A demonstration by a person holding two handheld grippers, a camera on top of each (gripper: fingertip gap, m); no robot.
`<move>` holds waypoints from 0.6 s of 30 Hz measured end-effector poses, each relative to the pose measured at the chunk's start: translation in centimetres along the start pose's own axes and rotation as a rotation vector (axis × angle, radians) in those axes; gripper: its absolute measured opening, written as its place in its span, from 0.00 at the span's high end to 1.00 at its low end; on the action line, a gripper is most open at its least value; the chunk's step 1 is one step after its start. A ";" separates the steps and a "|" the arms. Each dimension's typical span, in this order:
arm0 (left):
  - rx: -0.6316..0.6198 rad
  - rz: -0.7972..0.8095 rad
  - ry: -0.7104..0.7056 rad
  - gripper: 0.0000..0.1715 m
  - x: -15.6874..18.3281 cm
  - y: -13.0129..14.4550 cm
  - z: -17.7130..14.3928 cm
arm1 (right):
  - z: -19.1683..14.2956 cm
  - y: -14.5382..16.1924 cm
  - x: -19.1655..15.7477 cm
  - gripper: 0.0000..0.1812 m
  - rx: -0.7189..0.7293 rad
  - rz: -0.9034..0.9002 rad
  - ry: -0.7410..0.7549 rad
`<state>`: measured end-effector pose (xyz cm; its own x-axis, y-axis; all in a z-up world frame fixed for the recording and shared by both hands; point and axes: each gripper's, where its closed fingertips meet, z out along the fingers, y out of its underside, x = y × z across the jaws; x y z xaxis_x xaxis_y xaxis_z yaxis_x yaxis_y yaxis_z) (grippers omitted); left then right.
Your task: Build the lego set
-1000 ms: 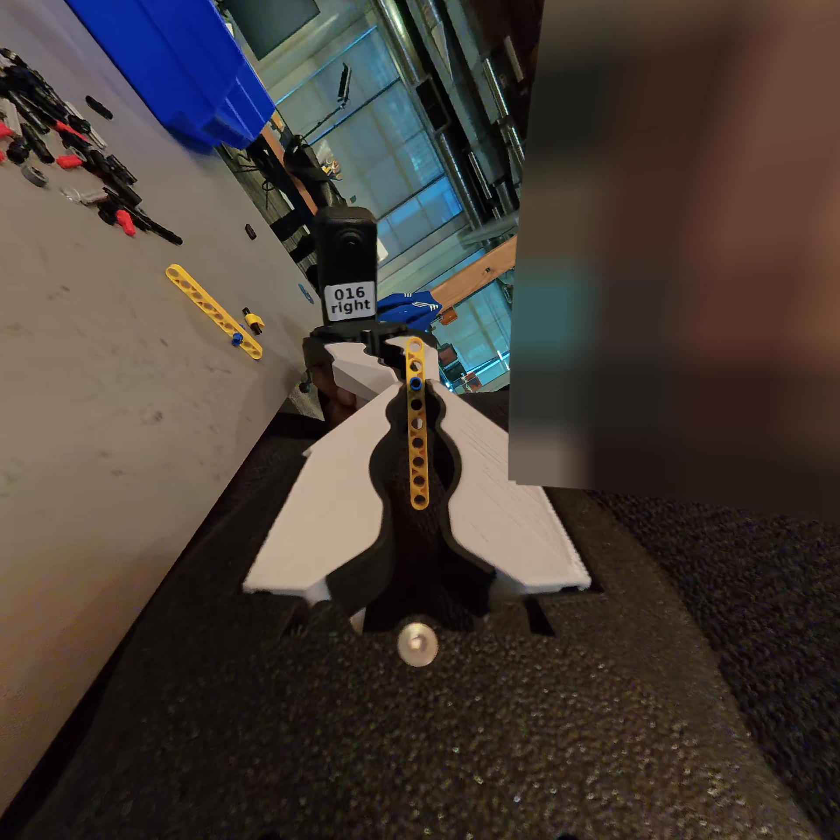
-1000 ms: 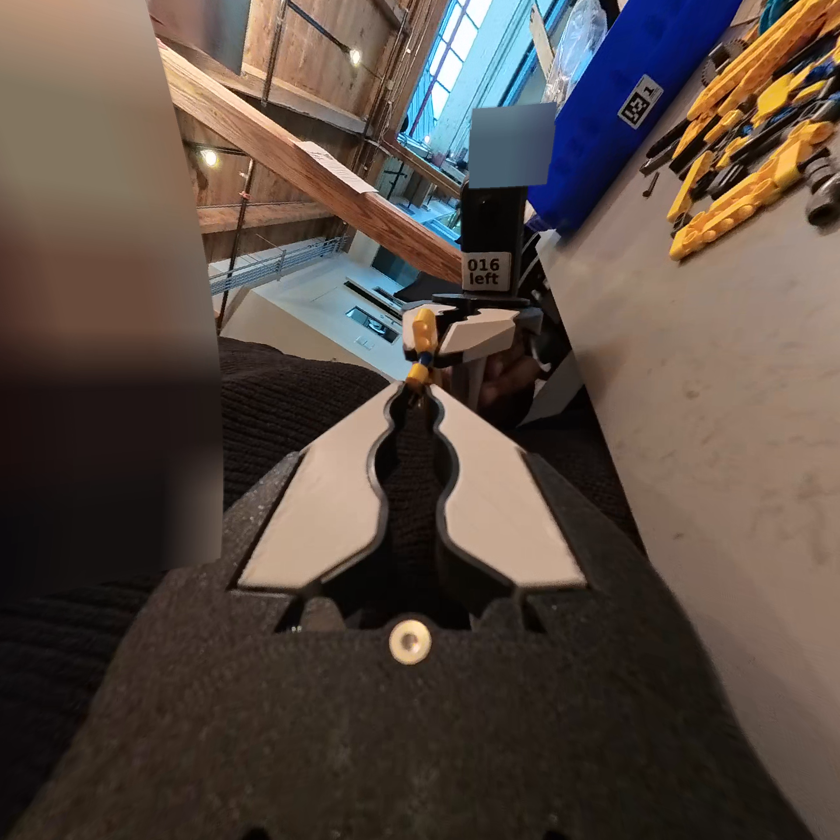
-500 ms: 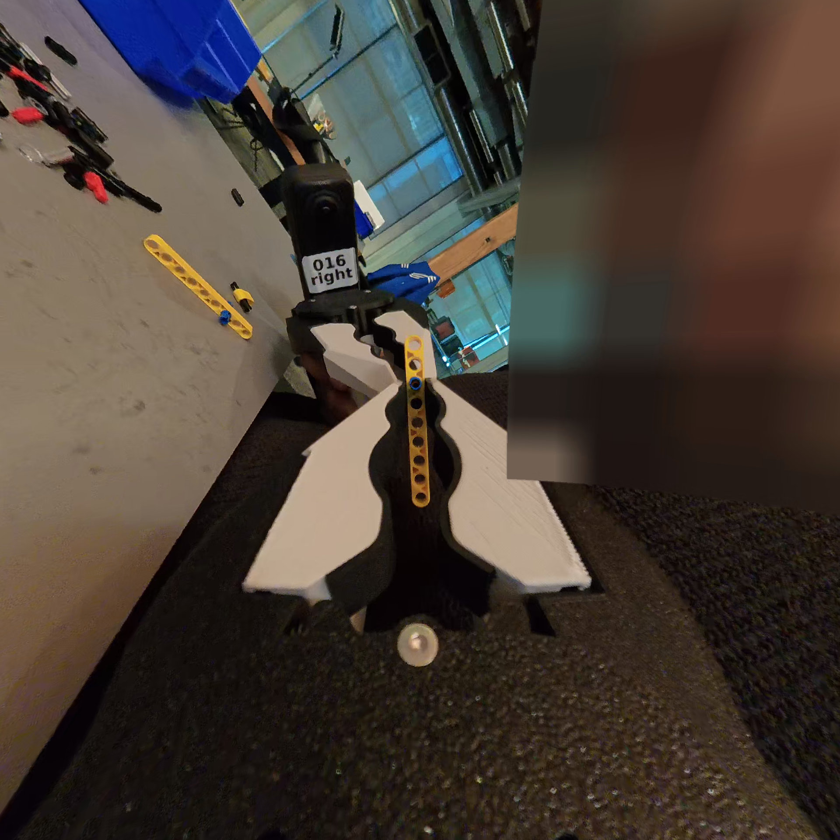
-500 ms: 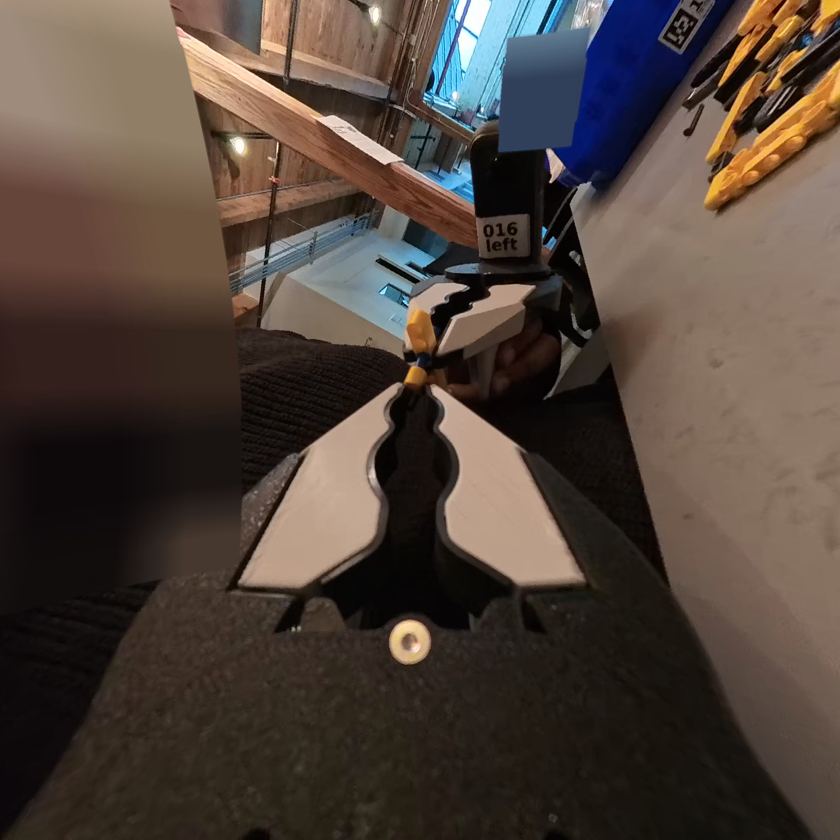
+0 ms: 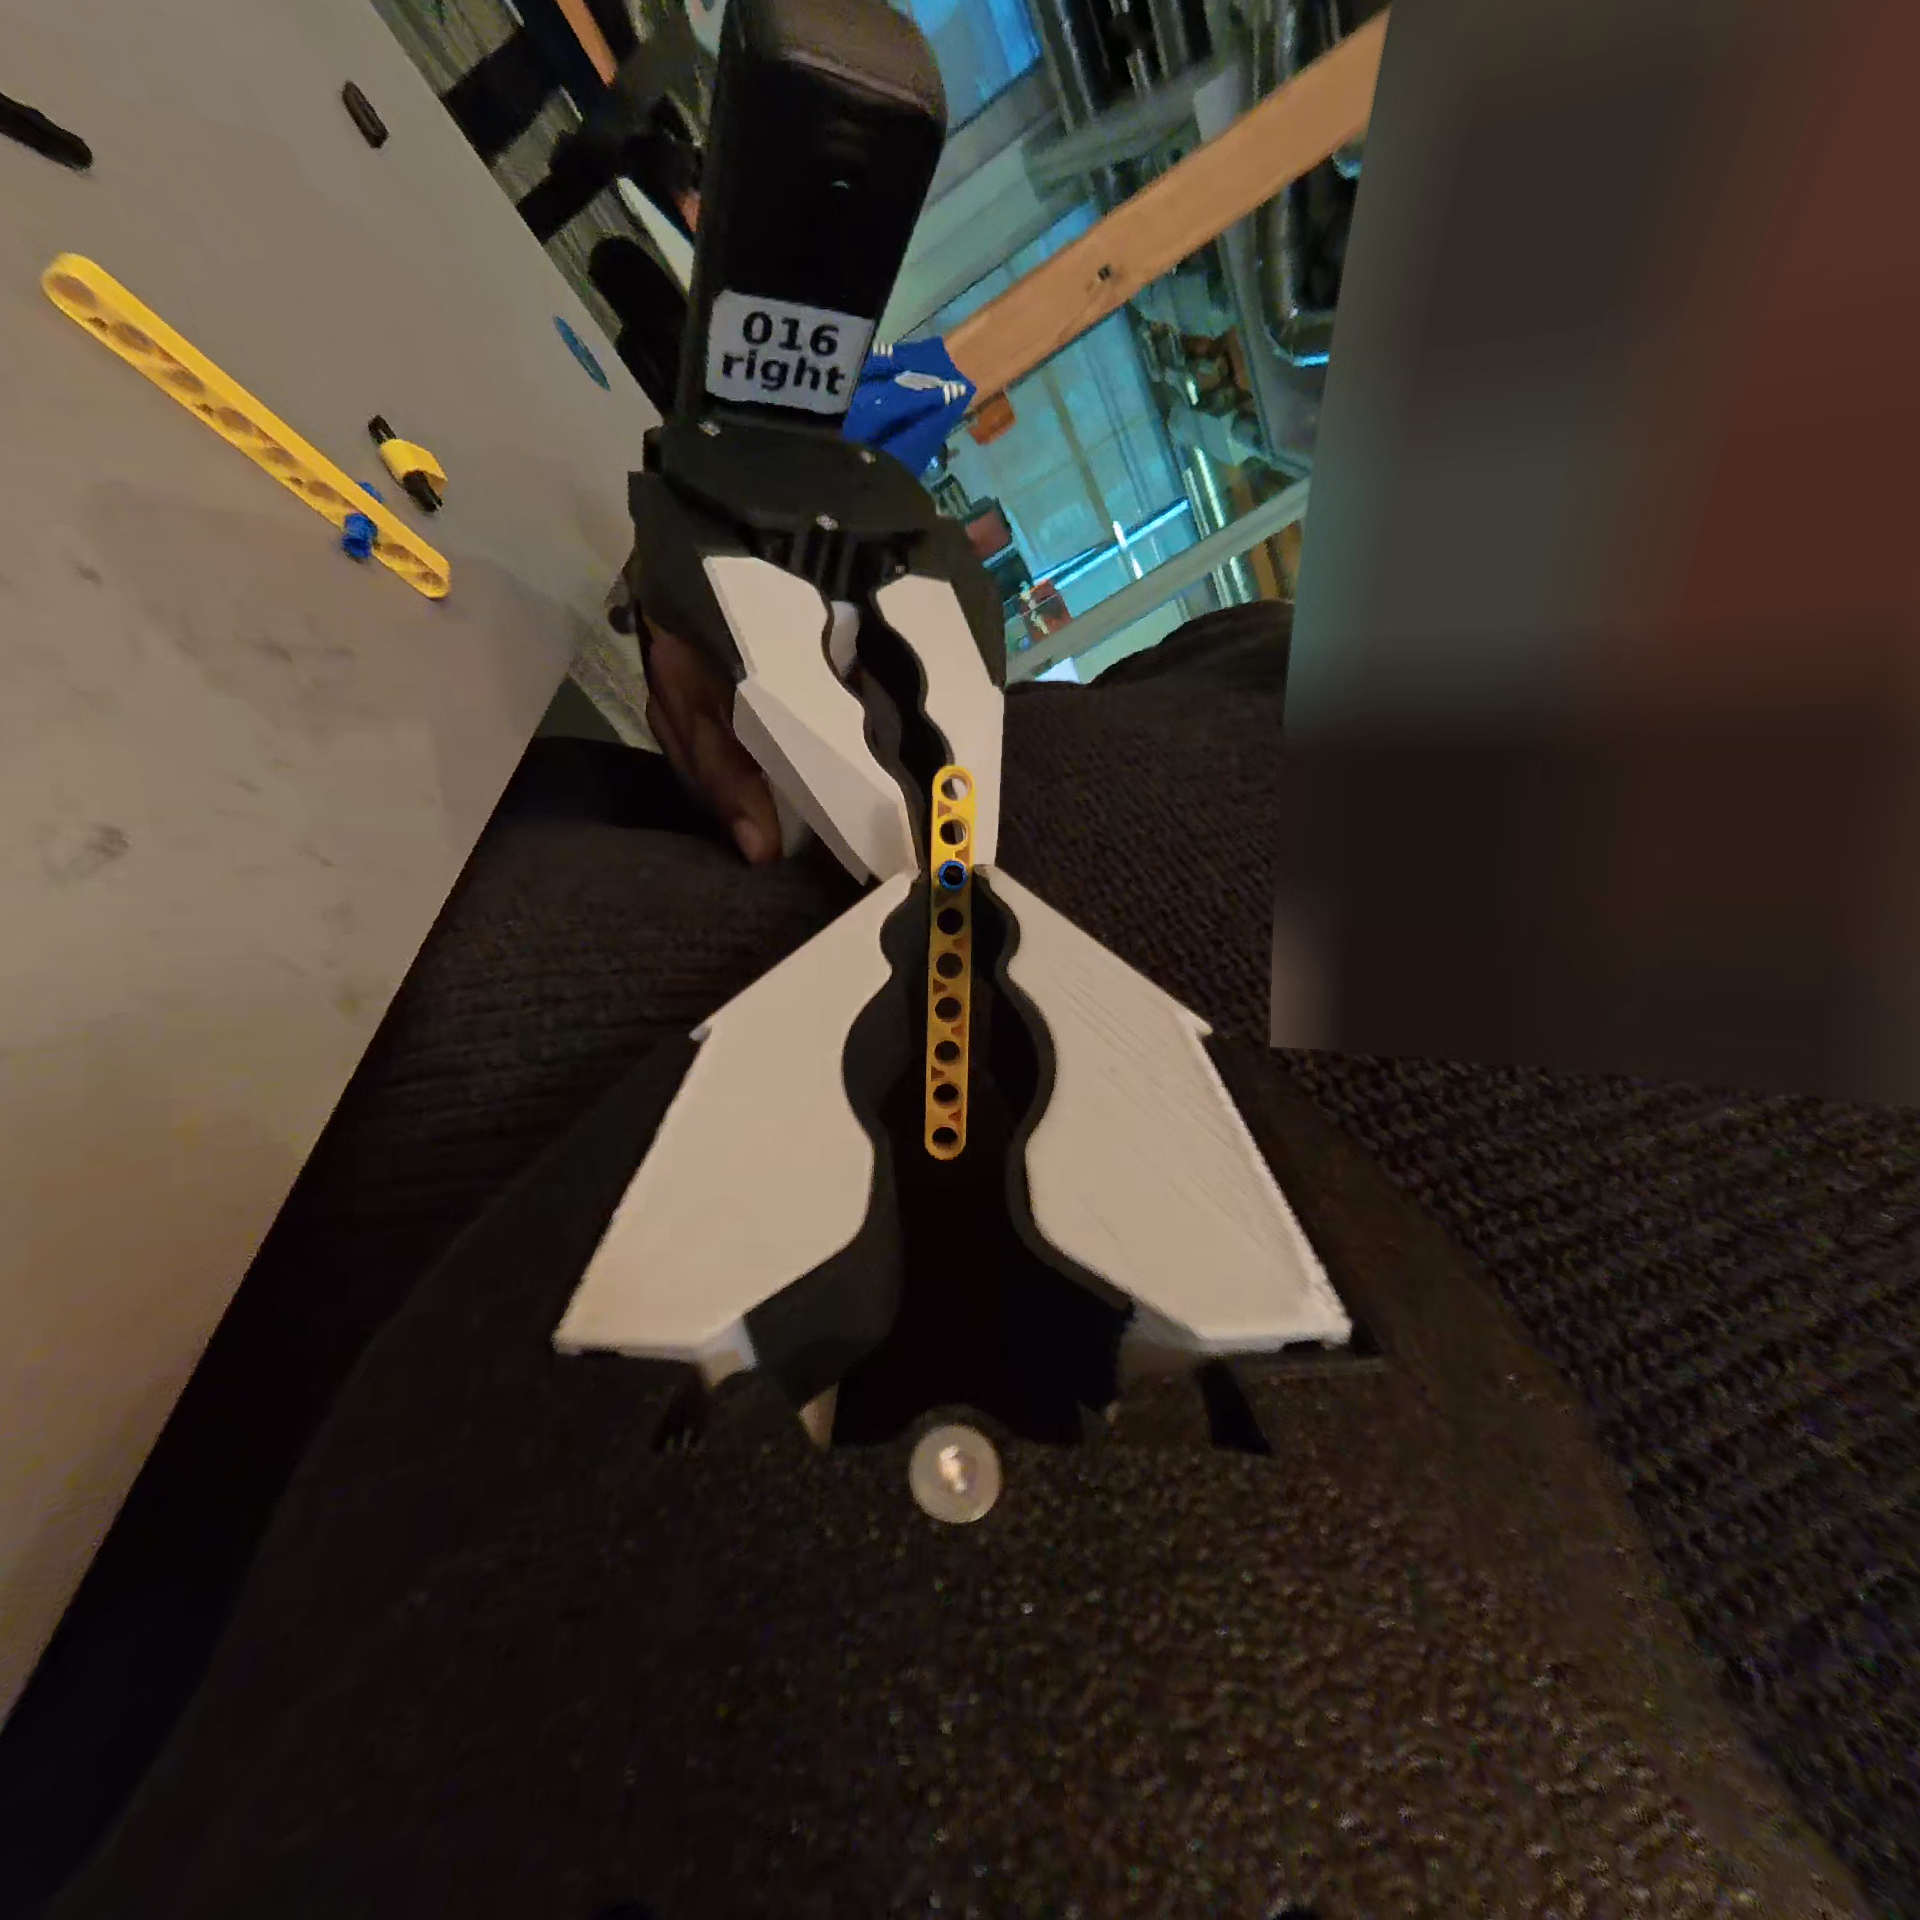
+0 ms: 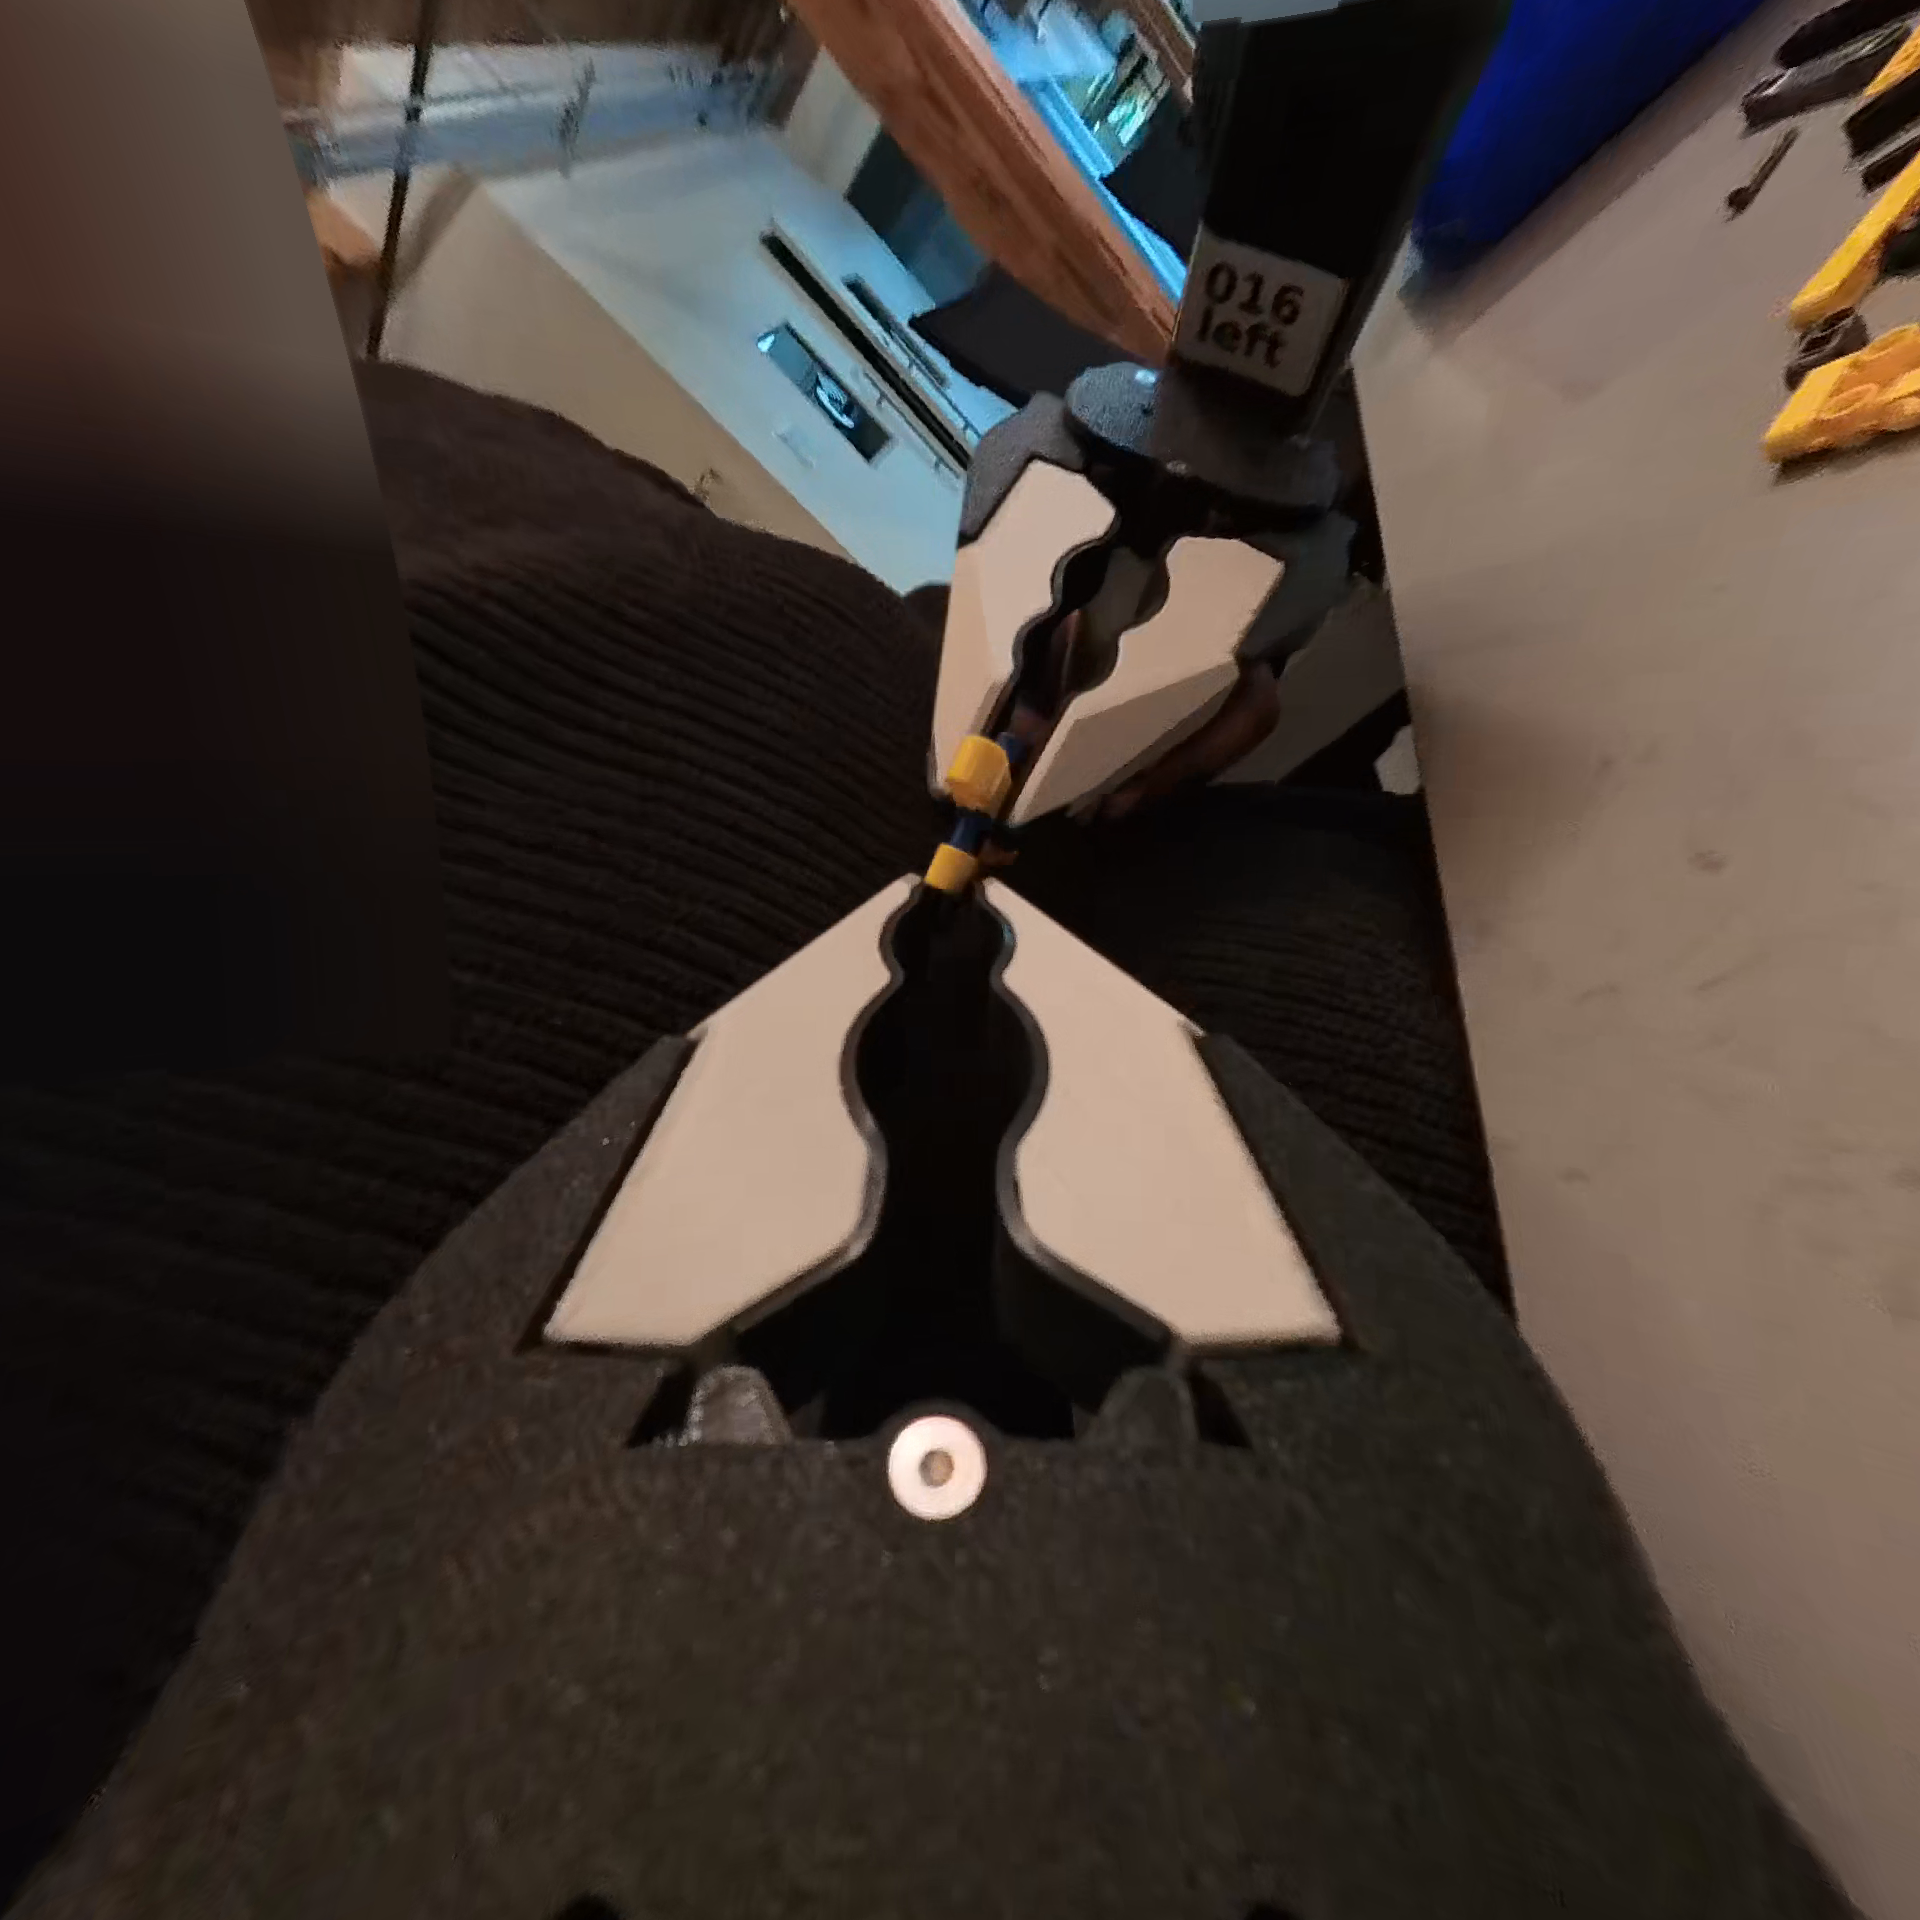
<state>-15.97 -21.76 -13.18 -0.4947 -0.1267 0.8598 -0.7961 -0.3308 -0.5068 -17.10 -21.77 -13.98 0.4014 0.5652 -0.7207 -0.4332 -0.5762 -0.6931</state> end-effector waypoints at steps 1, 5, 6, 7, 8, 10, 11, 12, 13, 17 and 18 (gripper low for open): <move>-0.020 0.007 -0.009 0.96 0.0 0.2 0.0 | 0.0 0.1 0.0 0.97 -0.012 -0.004 0.002; -0.120 0.010 -0.032 0.96 0.1 0.7 -0.1 | 0.4 0.6 -0.1 0.97 -0.078 -0.038 0.015; -0.143 0.014 -0.044 0.96 0.1 0.8 -0.1 | 0.5 0.7 0.0 0.97 -0.096 -0.049 0.021; -0.165 0.013 -0.051 0.96 0.1 0.9 -0.1 | 0.5 0.8 0.0 0.97 -0.110 -0.061 0.027; -0.181 0.016 -0.059 0.96 0.1 1.0 -0.1 | 0.6 0.9 0.0 0.97 -0.121 -0.073 0.034; -0.206 0.026 -0.062 0.96 0.2 1.2 -0.2 | 0.7 1.0 -0.1 0.97 -0.139 -0.094 0.040; -0.217 0.030 -0.064 0.96 0.2 1.3 -0.1 | 0.8 1.0 -0.1 0.97 -0.146 -0.101 0.037; -0.224 0.027 -0.062 0.96 0.3 1.3 -0.1 | 0.8 1.1 -0.2 0.97 -0.149 -0.107 0.033; -0.231 0.017 -0.055 0.96 0.3 1.4 -0.1 | 0.8 1.1 -0.2 0.97 -0.152 -0.108 0.026; -0.259 -0.007 -0.055 0.96 0.2 1.7 0.1 | 0.8 1.5 -0.3 0.97 -0.188 -0.114 0.022; -0.280 0.008 -0.072 0.96 0.2 1.8 0.1 | 0.8 1.6 -0.3 0.97 -0.201 -0.107 0.025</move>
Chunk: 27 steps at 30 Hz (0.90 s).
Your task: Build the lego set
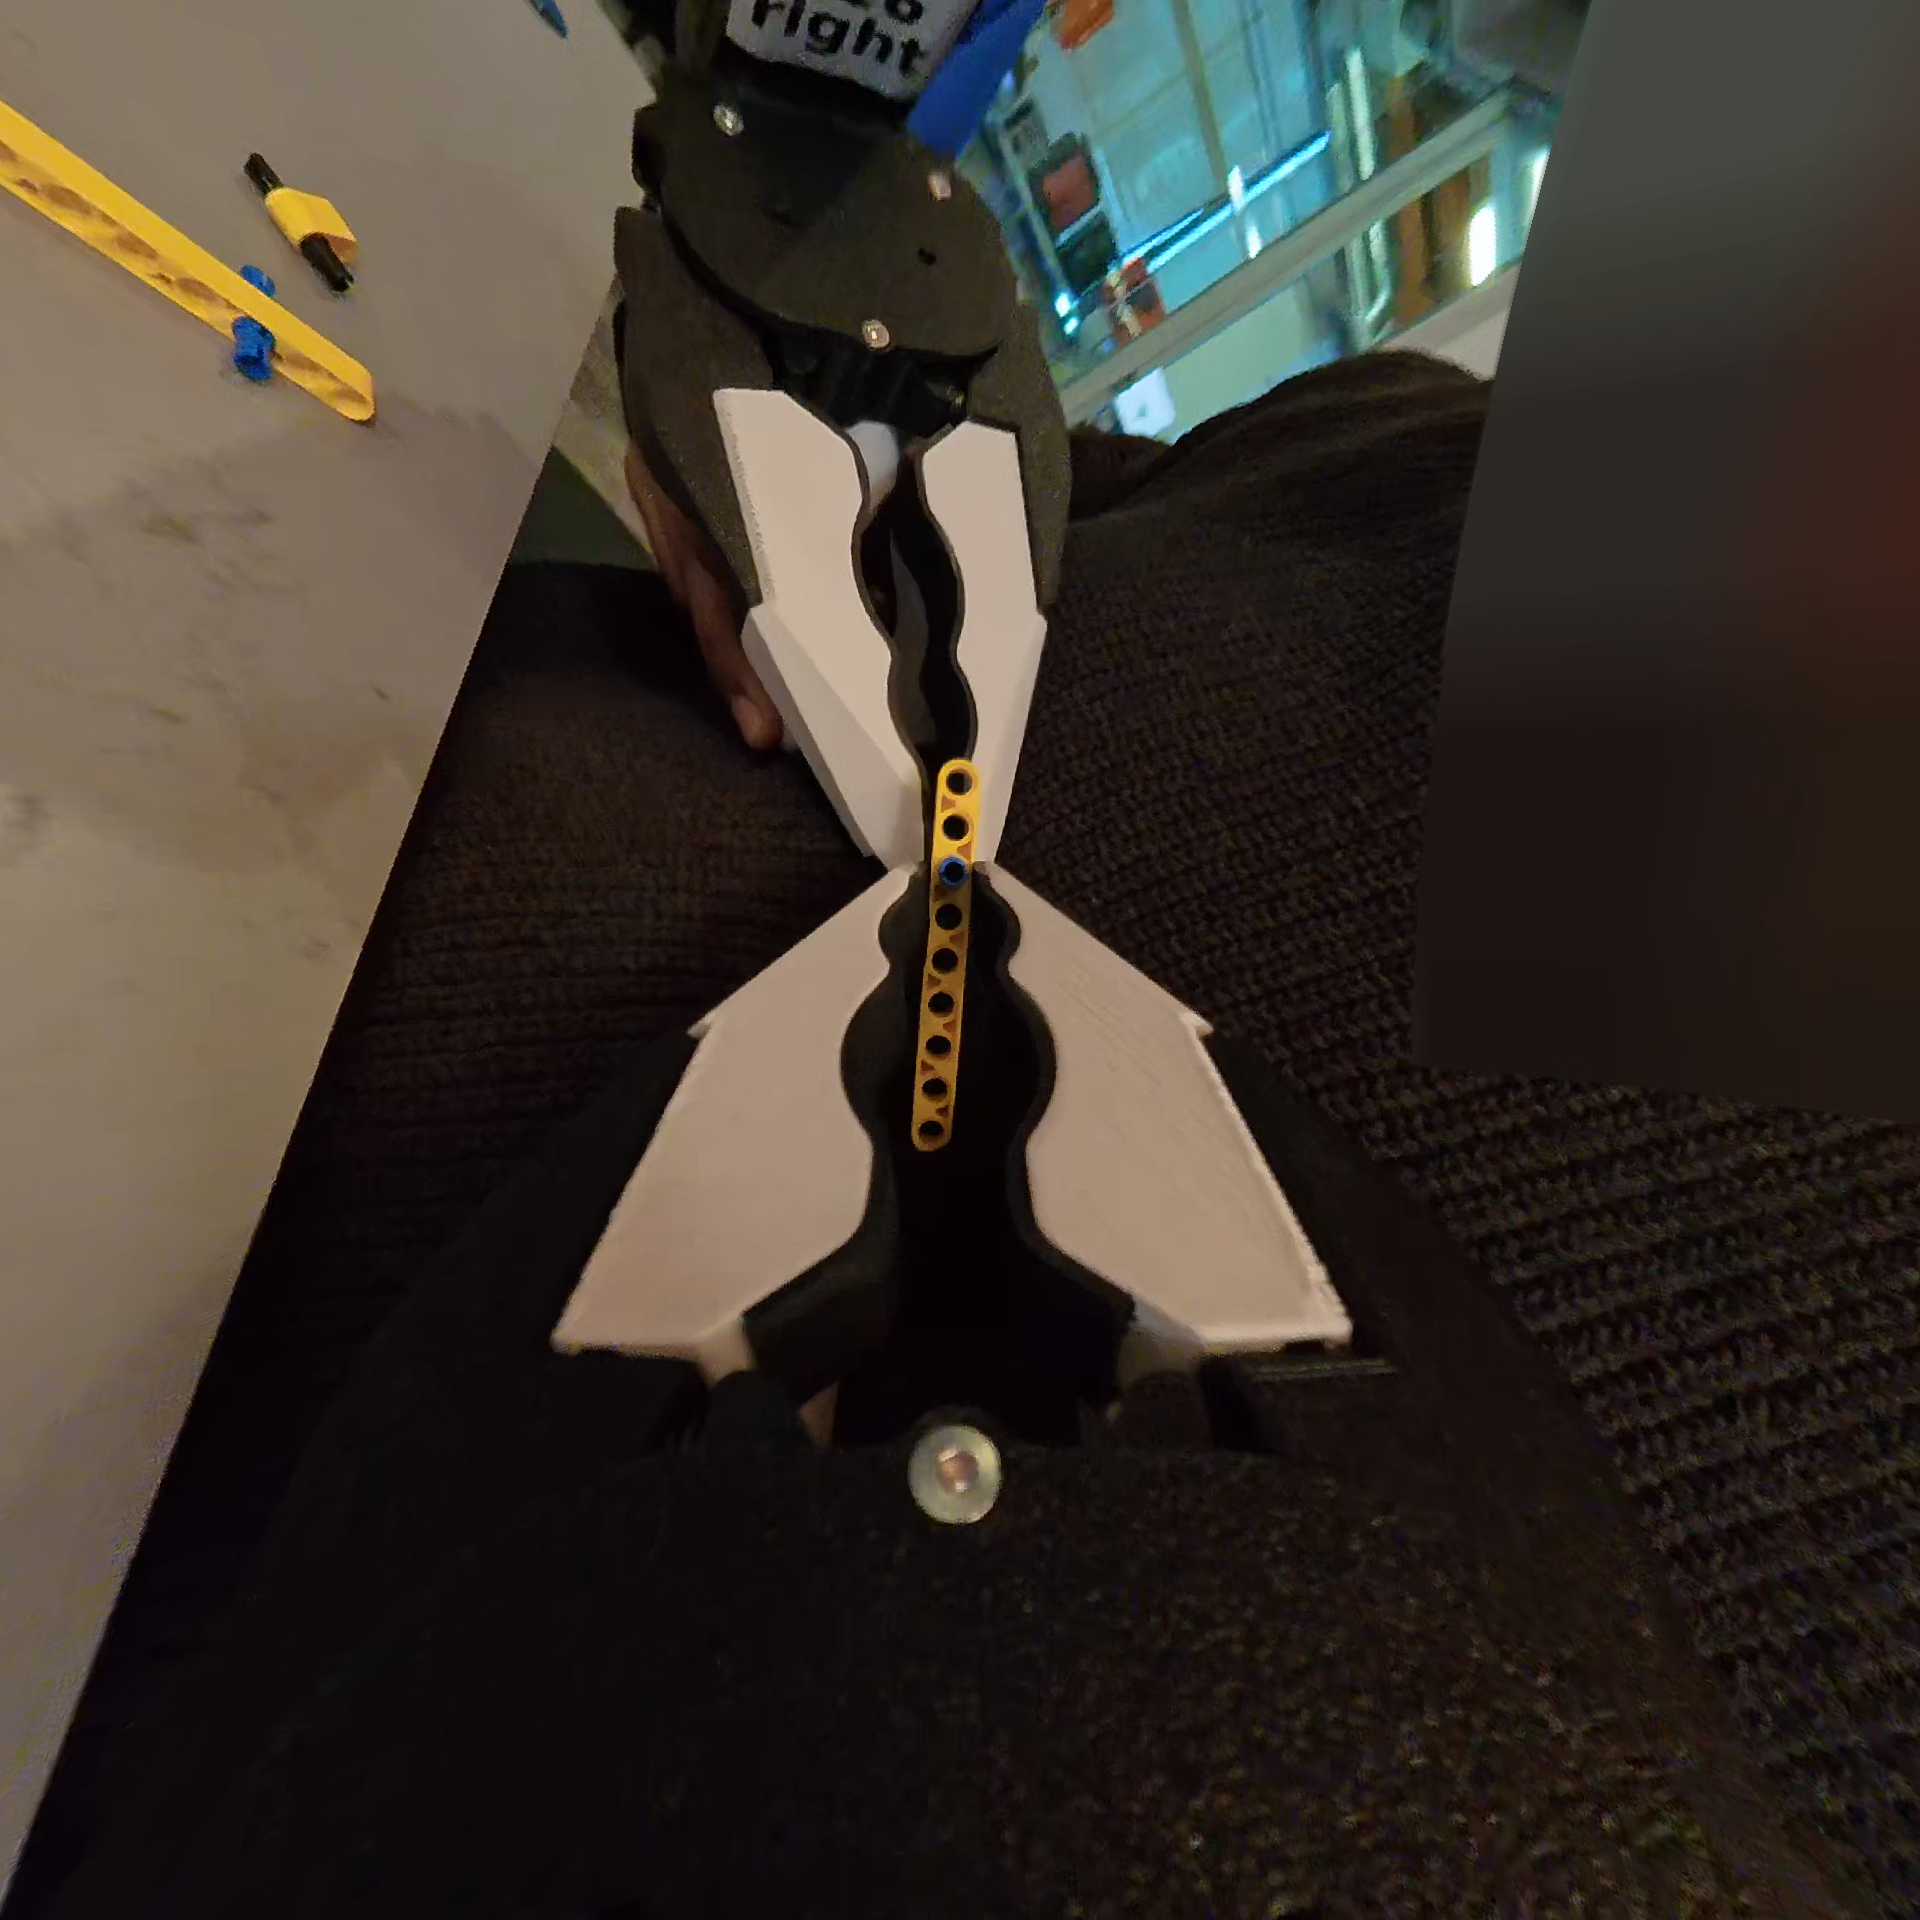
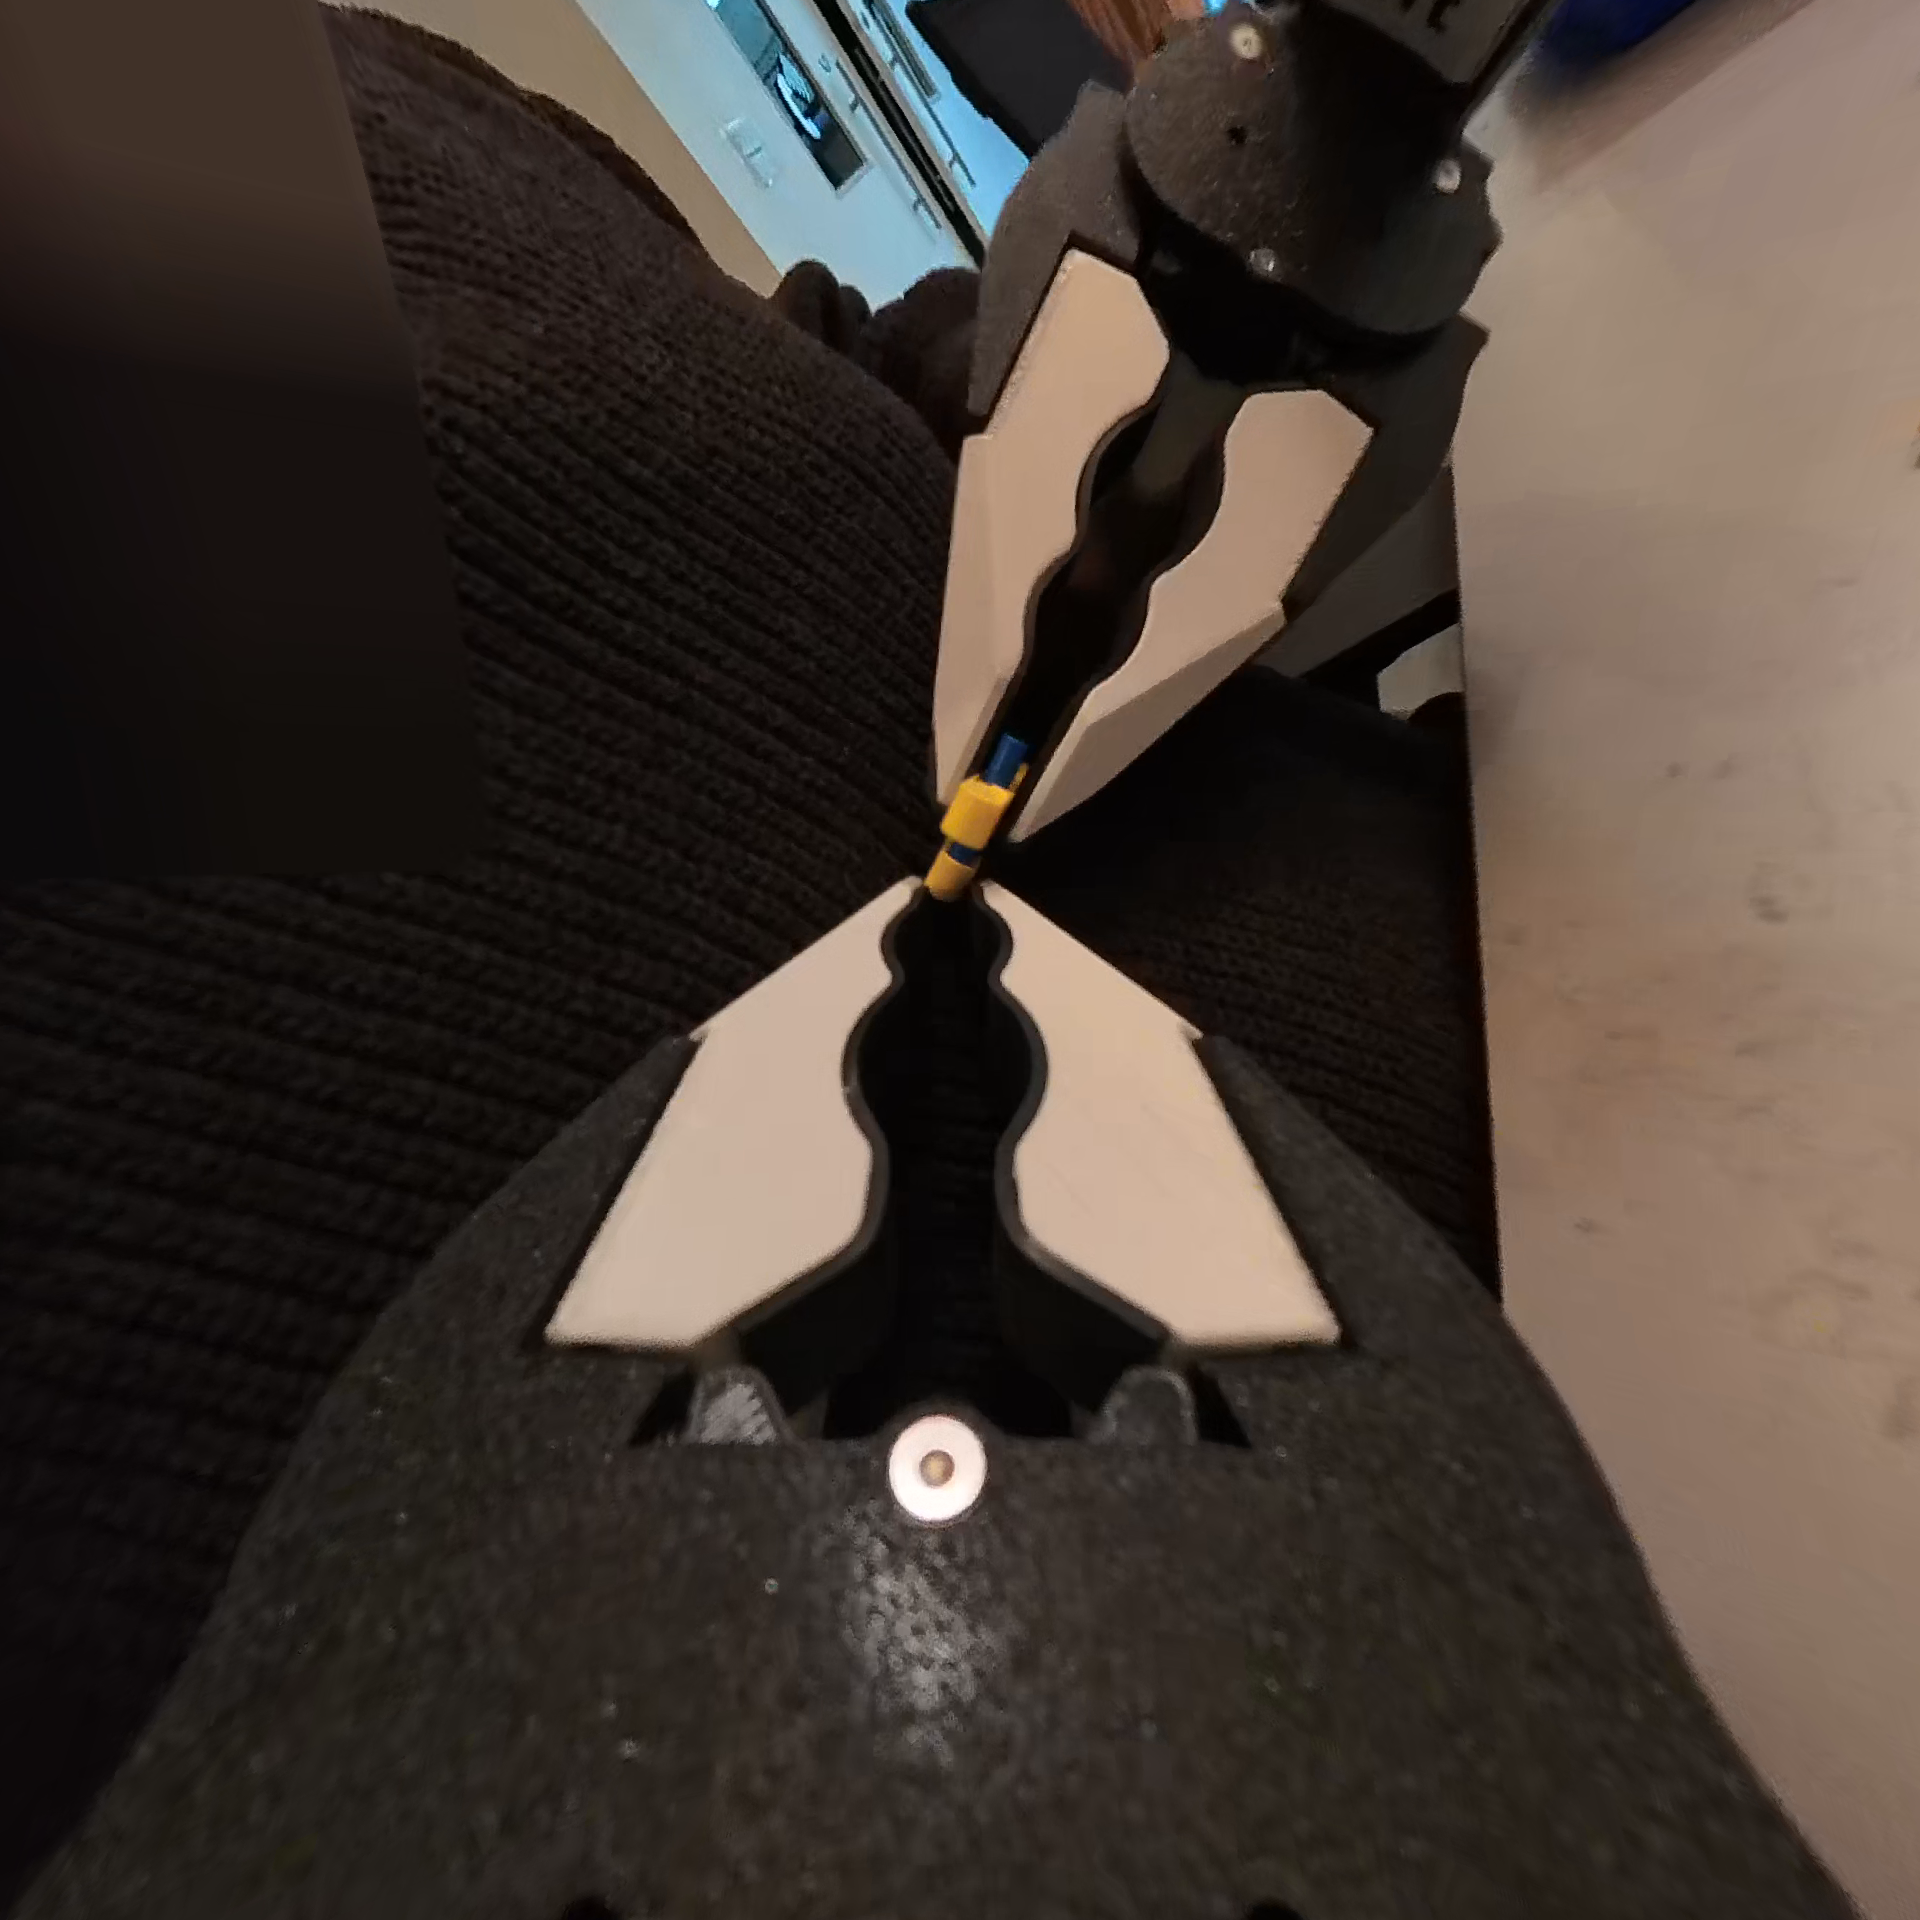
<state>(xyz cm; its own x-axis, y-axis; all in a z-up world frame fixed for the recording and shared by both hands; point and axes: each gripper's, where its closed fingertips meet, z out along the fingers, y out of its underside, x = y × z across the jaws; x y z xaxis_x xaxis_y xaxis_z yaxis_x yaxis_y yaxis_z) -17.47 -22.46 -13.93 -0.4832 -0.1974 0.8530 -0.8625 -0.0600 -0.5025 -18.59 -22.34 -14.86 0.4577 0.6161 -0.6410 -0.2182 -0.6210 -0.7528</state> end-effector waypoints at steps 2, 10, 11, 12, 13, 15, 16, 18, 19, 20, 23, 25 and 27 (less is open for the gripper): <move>-0.046 0.015 -0.029 0.96 0.0 0.2 0.0 | 0.1 0.1 0.0 0.98 -0.025 -0.006 0.005; -0.155 0.002 -0.130 0.96 -1.3 1.2 0.3 | 0.3 -0.6 -0.8 1.00 -0.015 -0.046 0.015; -0.137 -0.036 -0.104 0.96 -1.3 1.1 0.3 | 0.1 -0.6 -0.7 1.00 -0.004 -0.044 0.019; -0.116 -0.056 -0.085 0.96 -1.4 0.9 0.4 | -0.1 -0.6 -0.7 1.00 0.005 -0.046 0.029; -0.092 -0.077 -0.064 0.96 -1.4 0.7 0.4 | -0.3 -0.5 -0.6 1.00 0.011 -0.043 0.036; -0.041 -0.110 -0.013 0.96 -1.2 0.3 0.4 | -0.7 -0.6 -0.6 1.00 0.023 -0.034 0.046; -0.014 -0.119 0.000 0.96 -1.2 0.2 0.3 | -0.8 -0.6 -0.5 1.00 0.022 -0.028 0.048; 0.041 -0.119 0.004 0.96 -1.2 -0.1 0.2 | -0.8 -0.5 -0.4 1.00 0.016 -0.001 0.051; 0.074 -0.115 -0.002 0.96 -1.1 -0.3 0.0 | -0.8 -0.5 -0.3 1.00 0.017 0.014 0.062; 0.106 -0.111 -0.011 0.96 -1.1 -0.5 -0.2 | -0.8 -0.6 -0.2 1.00 0.021 0.032 0.074; 0.168 -0.107 -0.033 0.96 -1.1 -0.6 -0.7 | -0.8 -0.8 0.1 1.00 0.017 0.066 0.105; 0.192 -0.108 -0.041 0.96 -1.1 -0.5 -0.8 | -0.6 -0.7 0.2 1.00 0.006 0.083 0.113; 0.216 -0.105 -0.050 0.96 -1.0 -0.6 -1.0 | -0.6 -0.7 0.4 1.00 0.006 0.110 0.118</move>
